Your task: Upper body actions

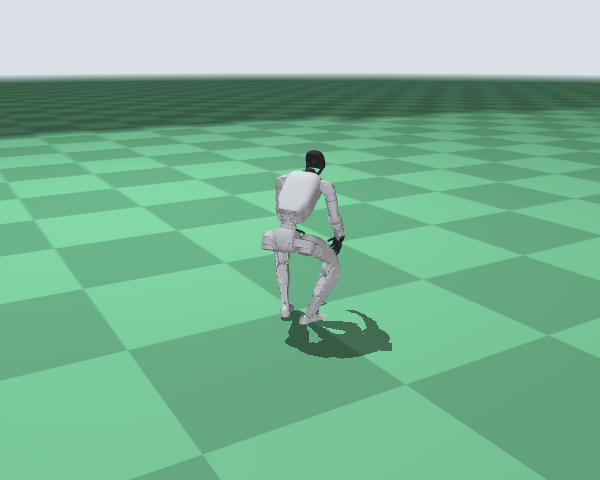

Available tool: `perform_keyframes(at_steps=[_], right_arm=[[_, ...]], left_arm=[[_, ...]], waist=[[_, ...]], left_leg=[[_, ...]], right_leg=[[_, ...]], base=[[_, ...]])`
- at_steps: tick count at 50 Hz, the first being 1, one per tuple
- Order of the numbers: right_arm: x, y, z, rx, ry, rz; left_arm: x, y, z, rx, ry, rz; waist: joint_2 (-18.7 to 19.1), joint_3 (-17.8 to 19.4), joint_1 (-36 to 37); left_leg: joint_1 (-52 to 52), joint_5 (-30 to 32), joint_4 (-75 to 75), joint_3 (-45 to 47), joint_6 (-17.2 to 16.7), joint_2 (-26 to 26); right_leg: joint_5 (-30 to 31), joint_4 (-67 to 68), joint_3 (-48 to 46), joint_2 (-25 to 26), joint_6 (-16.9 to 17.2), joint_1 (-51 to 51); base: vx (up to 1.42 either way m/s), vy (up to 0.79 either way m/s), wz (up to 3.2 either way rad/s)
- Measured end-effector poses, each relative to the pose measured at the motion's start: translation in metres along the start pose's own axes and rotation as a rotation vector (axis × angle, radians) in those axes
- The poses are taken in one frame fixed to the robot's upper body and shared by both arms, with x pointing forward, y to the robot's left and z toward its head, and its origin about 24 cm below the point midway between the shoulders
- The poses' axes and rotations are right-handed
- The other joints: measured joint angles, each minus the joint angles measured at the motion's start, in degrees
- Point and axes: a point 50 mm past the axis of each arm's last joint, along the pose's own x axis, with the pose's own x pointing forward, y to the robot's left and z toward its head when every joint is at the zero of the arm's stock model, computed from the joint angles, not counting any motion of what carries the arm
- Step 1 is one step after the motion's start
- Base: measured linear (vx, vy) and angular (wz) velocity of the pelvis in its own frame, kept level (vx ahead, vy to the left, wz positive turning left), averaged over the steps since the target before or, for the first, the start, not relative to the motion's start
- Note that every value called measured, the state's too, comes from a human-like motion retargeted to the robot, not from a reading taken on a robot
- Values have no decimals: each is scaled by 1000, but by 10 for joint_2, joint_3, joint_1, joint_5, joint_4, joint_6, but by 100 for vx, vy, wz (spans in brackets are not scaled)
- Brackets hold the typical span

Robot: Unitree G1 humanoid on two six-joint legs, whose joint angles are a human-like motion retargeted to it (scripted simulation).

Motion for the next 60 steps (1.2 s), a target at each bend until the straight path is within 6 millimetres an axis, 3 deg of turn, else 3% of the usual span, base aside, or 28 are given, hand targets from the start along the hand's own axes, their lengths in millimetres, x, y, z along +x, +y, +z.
perform_keyframes(at_steps=[5, 14, 25, 37, 43, 47, 51, 55, 60], right_arm=[[11, -9, 26, 40, -65, -54], [21, 24, 34, 64, -77, 22], [19, 40, 18, -14, -32, 55], [17, 8, 8, -131, 63, 36], [1, 18, -33, -192, 176, 99], [-22, 37, -77, -177, 300, 98], [-62, 74, -131, -115, 488, 122], [-116, 128, -179, 20, 726, 148], [-199, 205, -210, 193, 1018, 332]], left_arm=[[9, 2, 25, 80, -39, 36], [7, -8, -4, 94, 87, 85], [2, -14, -20, 166, 113, 63], [5, 8, -9, 176, 145, 79], [-10, 14, -48, 214, 253, 26], [-34, 10, -97, 199, 383, -17], [-78, -8, -165, 144, 585, -71], [-142, -39, -229, 69, 831, -176], [-252, -79, -289, -50, 1143, -311]], waist=[[3, 10, -3], [-21, 30, 0], [-31, 30, 3], [-17, 15, 4], [-18, 8, -2], [-16, -2, -4], [-18, -17, -7], [-29, -32, -8], [-53, -66, -13]], left_leg=[[-65, -18, 77, -9, 24, 14], [-77, -48, 170, 4, 47, 48], [-77, -48, 182, 11, 56, 55], [-57, -6, 73, -2, 34, 36], [59, 30, -71, 16, -1, 12], [159, 75, -200, 30, -25, -7], [275, 130, -347, 50, -42, -37], [400, 186, -502, 72, -57, -79], [550, 240, -670, 95, -74, -126]], right_leg=[[-20, 80, 1, -9, -9, -63], [-45, 181, 30, -4, -20, -100], [-51, 200, 38, 3, -22, -107], [-16, 72, 14, 21, -14, -62], [29, -86, 24, 40, 9, 53], [74, -222, 29, 50, 29, 154], [131, -372, 35, 53, 53, 266], [186, -515, 38, 49, 74, 379], [231, -638, 40, 36, 103, 498]], base=[[-1, 0, 1], [-1, 2, -9], [0, 0, 0], [0, 0, 0], [4, 0, 3], [13, 1, 7], [23, 2, 17], [25, 2, 19], [29, 9, -5]])
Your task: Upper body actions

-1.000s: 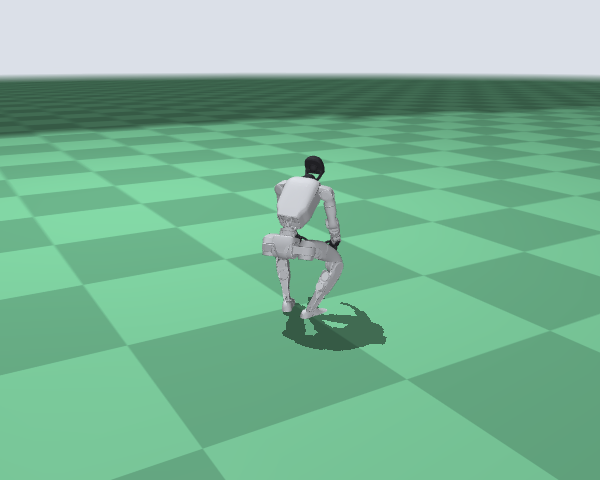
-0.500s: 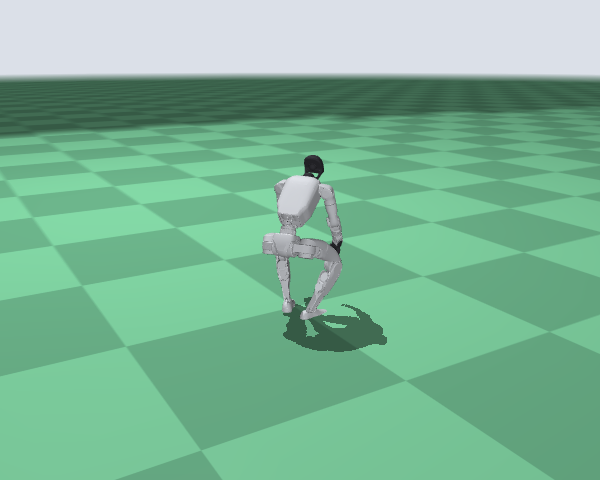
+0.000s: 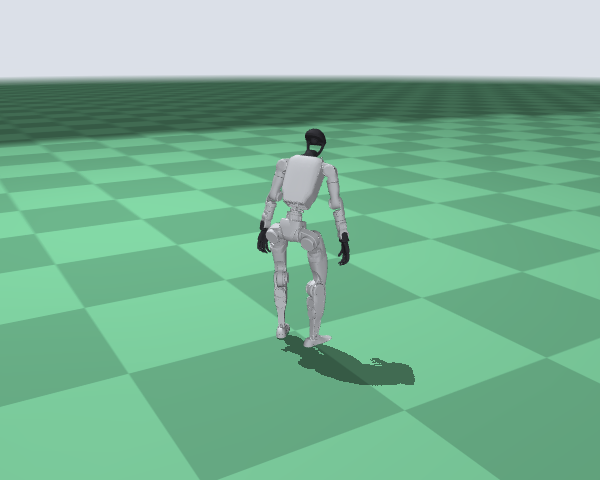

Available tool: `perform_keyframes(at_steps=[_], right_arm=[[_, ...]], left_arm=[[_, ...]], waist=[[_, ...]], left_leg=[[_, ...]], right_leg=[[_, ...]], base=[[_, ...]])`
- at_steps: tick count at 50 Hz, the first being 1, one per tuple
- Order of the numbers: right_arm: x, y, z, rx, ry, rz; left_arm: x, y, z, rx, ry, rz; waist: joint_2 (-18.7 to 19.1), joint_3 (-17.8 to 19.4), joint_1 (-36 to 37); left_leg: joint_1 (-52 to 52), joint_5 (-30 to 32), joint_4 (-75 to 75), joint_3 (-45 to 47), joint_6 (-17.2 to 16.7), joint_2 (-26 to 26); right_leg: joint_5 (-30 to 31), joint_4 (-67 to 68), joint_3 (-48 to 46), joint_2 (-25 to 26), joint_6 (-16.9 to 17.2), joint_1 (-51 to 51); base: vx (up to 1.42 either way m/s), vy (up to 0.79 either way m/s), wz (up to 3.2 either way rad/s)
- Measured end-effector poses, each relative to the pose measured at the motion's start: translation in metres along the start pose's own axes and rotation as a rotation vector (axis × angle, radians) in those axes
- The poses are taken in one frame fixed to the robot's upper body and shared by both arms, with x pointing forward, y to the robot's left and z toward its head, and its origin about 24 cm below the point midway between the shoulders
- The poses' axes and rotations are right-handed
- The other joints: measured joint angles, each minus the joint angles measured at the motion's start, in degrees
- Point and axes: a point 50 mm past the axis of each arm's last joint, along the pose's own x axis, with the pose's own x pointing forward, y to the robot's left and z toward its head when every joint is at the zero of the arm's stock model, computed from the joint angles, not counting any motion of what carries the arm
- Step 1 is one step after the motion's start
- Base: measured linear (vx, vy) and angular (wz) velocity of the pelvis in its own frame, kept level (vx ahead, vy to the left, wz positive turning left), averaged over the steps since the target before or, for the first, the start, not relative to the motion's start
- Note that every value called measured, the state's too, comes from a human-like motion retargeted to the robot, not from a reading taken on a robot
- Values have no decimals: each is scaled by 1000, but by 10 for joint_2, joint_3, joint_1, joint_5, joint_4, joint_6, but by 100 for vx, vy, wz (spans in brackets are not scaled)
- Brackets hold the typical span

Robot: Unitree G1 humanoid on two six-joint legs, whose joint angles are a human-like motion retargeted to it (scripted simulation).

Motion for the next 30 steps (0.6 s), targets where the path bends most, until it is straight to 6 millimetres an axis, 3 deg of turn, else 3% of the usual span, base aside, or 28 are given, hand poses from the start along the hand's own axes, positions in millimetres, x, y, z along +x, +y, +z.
perform_keyframes(at_steps=[3, 7, 10, 13, 17, 21, 25, 30], right_arm=[[-8, 43, -45, -4, 145, 121], [-29, 92, -95, -33, 308, 241], [-48, 120, -124, -36, 411, 308], [-65, 142, -143, 15, 499, 374], [-78, 158, -154, 99, 574, 453], [-72, 160, -143, 128, 537, 475], [-56, 152, -119, 83, 428, 472], [-34, 136, -76, 18, 234, 467]], left_arm=[[-5, -37, -70, -138, 158, -66], [-30, -92, -150, -378, 355, -134], [-54, -128, -190, -545, 482, -179], [-71, -149, -212, -644, 578, -200], [-78, -166, -216, -743, 638, -182], [-66, -165, -200, -830, 561, -176], [-48, -153, -174, -818, 400, -203], [-32, -129, -148, -698, 280, -188]], waist=[[-7, -40, -20], [-7, -111, -53], [-3, -164, -71], [-6, -204, -61], [-5, -231, -59], [0, -241, -65], [-6, -249, -36], [2, -259, -59]], left_leg=[[65, 17, -68, -4, -15, -14], [119, 26, -125, -13, -26, -16], [146, 32, -158, -14, -31, -15], [177, 38, -193, -2, -36, -22], [193, 31, -191, -8, -37, -24], [208, 29, -194, -17, -34, -25], [221, 31, -199, 13, -34, -25], [231, 24, -199, -9, -35, -27]], right_leg=[[13, -48, -13, -6, 18, 52], [31, -105, -30, -1, 37, 104], [39, -137, -56, 8, 48, 133], [21, -122, -31, 12, 40, 133], [12, -121, -38, 16, 33, 149], [8, -122, -42, 22, 33, 167], [11, -124, -18, 27, 29, 171], [7, -122, -42, 26, 29, 181]], base=[[36, 15, 8], [45, 13, 13], [39, 13, -4], [29, 8, -29], [18, 8, 14], [6, 4, 17], [7, 3, -44], [0, 3, 27]])
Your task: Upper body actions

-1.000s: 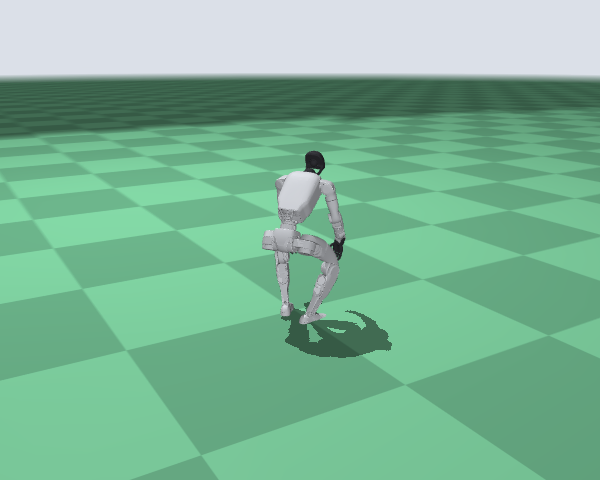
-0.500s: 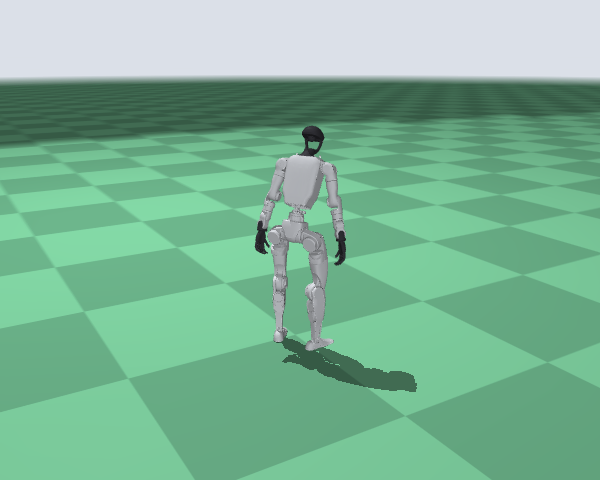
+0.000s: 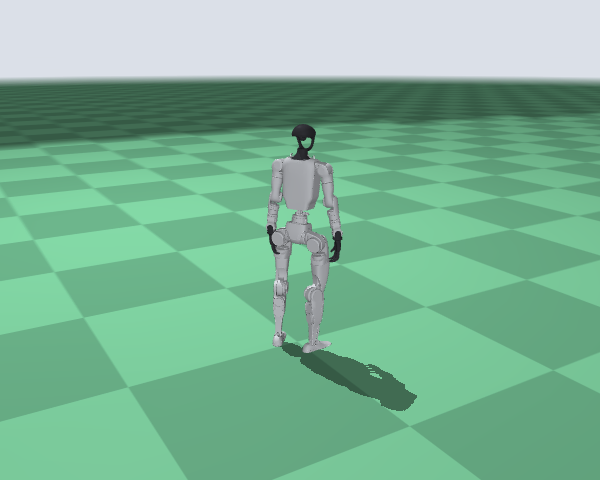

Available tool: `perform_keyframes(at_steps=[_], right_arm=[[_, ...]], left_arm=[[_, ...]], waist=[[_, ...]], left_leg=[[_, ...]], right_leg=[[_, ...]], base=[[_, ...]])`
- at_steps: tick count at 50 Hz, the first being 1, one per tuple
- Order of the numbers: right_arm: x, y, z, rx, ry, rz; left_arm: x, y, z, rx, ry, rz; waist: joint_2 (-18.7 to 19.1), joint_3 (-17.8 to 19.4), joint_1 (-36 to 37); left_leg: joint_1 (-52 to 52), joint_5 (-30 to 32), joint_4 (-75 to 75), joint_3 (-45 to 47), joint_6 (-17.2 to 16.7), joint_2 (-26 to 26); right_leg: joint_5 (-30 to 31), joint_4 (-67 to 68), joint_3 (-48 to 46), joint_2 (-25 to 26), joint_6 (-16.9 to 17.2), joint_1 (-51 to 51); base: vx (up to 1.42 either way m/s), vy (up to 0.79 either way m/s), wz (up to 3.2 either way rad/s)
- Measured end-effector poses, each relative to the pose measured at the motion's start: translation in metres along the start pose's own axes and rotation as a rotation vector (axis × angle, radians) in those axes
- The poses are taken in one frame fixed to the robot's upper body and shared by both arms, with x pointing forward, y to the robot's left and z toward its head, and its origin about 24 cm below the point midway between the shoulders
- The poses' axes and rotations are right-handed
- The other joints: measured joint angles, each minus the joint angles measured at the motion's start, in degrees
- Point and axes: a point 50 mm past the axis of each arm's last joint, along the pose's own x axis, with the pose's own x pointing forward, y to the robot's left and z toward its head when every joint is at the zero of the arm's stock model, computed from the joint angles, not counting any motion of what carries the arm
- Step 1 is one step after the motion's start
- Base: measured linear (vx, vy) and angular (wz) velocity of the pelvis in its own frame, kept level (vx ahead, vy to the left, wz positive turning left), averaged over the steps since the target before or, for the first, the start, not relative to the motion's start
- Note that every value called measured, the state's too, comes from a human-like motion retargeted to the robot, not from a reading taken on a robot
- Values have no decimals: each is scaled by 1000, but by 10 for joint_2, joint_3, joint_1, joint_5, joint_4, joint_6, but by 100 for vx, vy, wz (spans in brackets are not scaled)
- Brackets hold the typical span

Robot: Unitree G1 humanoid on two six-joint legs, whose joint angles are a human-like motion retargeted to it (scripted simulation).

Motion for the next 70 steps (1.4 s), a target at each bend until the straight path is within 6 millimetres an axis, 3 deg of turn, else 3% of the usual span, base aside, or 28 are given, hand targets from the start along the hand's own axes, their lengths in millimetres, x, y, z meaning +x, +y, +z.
perform_keyframes(at_steps=[7, 13, 20, 28, 35, 42, 50, 57, 65, 70], right_arm=[[-5, -16, 55, -52, -207, -21], [-8, -21, 73, -105, -249, -42], [-7, -20, 72, -248, -227, -89], [-3, -17, 45, -362, -111, -144], [-3, -21, 37, -366, -67, -187], [-4, -25, 43, -382, -60, -180], [-9, -37, 58, -392, -102, -211], [-17, -57, 81, -368, -153, -242], [-45, -95, 138, -386, -341, -349], [-73, -118, 172, -521, -483, -570]], left_arm=[[1, 2, 31, 94, -58, 34], [3, -5, 42, 122, -46, 20], [6, -19, 54, 249, -53, -10], [9, -33, 38, 345, -36, -18], [8, -27, 42, 424, -29, 1], [4, -13, 58, 387, 15, -11], [1, -10, 91, 314, -80, 29], [-3, -21, 122, 373, -156, 17], [-15, -45, 181, 505, -382, 51], [-33, -51, 223, 753, -525, 169]], waist=[[12, 20, 1], [10, 48, 1], [1, 111, 11], [9, 146, 12], [9, 174, 18], [3, 190, 20], [-2, 196, 27], [-4, 209, 30], [-4, 236, 45], [20, 257, 34]], left_leg=[[27, -2, 3, 1, 4, 8], [25, -6, 18, -3, 7, 6], [13, -7, 39, -2, 12, 0], [-1, 12, 19, -3, 19, -11], [-19, 20, 19, 4, 22, -10], [-26, 27, 20, -2, 21, -3], [-28, 28, 22, -6, 18, 1], [-56, 3, 65, -3, 19, 8], [-206, -100, 273, 11, 21, 67], [-321, -170, 428, -22, 25, 106]], right_leg=[[1, 1, 1, 10, -2, 28], [-4, 15, 1, 1, -6, 29], [-3, 31, 2, -17, -7, 20], [25, 7, -16, -28, 10, 11], [31, 16, -9, -31, 9, -12], [38, 9, -13, -24, 9, -13], [41, 4, -18, -19, 7, -11], [24, 30, -6, -23, -4, -32], [-65, 206, 25, -28, -41, -180], [-121, 322, 7, -33, -61, -265]], base=[[3, 0, -3], [-5, 0, 4], [-15, -2, 0], [-10, 1, 2], [-9, -5, -7], [-7, -8, 4], [0, -4, 3], [-4, -3, -3], [-19, -12, -30], [-17, -8, 11]])
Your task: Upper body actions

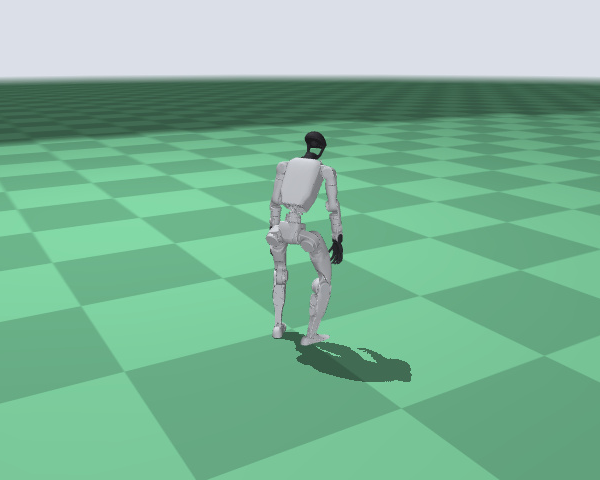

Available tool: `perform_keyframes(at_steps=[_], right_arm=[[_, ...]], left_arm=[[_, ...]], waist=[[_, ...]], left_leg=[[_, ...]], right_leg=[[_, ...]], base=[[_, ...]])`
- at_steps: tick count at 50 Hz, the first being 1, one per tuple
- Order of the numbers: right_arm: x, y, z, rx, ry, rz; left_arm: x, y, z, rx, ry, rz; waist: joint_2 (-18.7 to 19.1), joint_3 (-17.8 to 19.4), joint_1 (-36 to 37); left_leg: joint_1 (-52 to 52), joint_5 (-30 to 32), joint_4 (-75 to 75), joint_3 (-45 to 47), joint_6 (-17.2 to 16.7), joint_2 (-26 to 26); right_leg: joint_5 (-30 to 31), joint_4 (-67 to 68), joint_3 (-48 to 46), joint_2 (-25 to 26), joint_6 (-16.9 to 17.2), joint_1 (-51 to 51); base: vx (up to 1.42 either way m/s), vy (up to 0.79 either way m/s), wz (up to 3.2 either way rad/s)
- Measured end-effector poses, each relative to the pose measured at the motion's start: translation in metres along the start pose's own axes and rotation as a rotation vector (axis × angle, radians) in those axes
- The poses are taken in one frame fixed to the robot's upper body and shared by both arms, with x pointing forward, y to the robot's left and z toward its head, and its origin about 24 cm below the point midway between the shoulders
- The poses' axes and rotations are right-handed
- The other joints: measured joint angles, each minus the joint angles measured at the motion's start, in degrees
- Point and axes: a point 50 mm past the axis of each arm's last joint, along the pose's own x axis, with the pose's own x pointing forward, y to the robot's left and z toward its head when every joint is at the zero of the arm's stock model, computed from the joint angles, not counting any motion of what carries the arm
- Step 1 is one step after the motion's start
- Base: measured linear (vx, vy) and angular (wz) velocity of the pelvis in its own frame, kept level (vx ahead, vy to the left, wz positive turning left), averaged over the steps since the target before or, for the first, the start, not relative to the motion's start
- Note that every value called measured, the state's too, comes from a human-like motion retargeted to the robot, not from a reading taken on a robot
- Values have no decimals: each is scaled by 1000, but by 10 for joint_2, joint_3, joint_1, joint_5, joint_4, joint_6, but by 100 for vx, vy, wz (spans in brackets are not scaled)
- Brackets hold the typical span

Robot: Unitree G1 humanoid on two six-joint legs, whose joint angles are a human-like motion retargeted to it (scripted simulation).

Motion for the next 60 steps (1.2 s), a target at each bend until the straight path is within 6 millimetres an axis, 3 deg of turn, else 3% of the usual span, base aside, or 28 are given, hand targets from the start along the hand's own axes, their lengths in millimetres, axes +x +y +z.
perform_keyframes(at_steps=[5, 8, 13, 21, 24, 34, 42, 47, 53, 60], right_arm=[[0, -30, 9, 35, -33, -206], [2, -38, 10, 31, -19, -184], [3, -43, 3, -144, 77, -28], [2, -45, -1, -279, 99, -161], [1, -44, -3, -290, 101, -153], [1, -44, -7, -344, 102, -109], [0, -39, -6, -480, 97, -185], [1, -31, -8, -476, 119, -181], [-2, 0, -23, -344, 206, -63], [-16, 49, -48, -213, 281, 118]], left_arm=[[4, 12, 38, 80, -56, 57], [5, 20, 52, 43, -78, 41], [4, 35, 64, 106, -70, 50], [3, 42, 78, 422, -79, 102], [3, 41, 81, 465, -104, 160], [5, 31, 71, 369, -76, 134], [4, 38, 70, 461, -80, 205], [4, 34, 61, 439, -49, 193], [5, 25, 37, 444, 68, 107], [1, 6, -5, 395, 156, 11]], waist=[[-3, 43, 28], [-1, 62, 32], [8, 76, 36], [13, 81, 46], [14, 81, 49], [14, 78, 52], [14, 72, 50], [13, 63, 49], [8, 54, 47], [-12, 33, 46]], left_leg=[[-52, -43, 96, 6, 8, 19], [-76, -56, 133, 0, 12, 26], [-108, -59, 155, -12, 15, 36], [-121, -43, 141, -19, 12, 31], [-118, -41, 135, -19, 12, 28], [-106, -32, 115, -20, 11, 22], [-105, -38, 122, -24, 12, 24], [-99, -39, 123, -24, 13, 24], [-40, -10, 58, -17, 10, 4], [104, 72, -138, 14, 6, -46]], right_leg=[[-34, 89, 15, -9, -17, -59], [-47, 120, 16, -8, -23, -78], [-57, 136, 9, 2, -29, -95], [-53, 125, 2, 2, -29, -97], [-53, 121, 2, 1, -28, -94], [-46, 102, -4, -1, -25, -77], [-49, 105, -5, 0, -23, -73], [-50, 104, -5, 2, -21, -65], [-25, 42, -5, 2, -9, -7], [58, -130, 9, 10, 21, 113]], base=[[-12, -9, -20], [-10, -9, 2], [-6, -6, 1], [-1, -3, 3], [0, 0, 0], [0, 0, 0], [0, 0, 0], [2, 4, 1], [9, 5, 14], [17, 5, 1]])
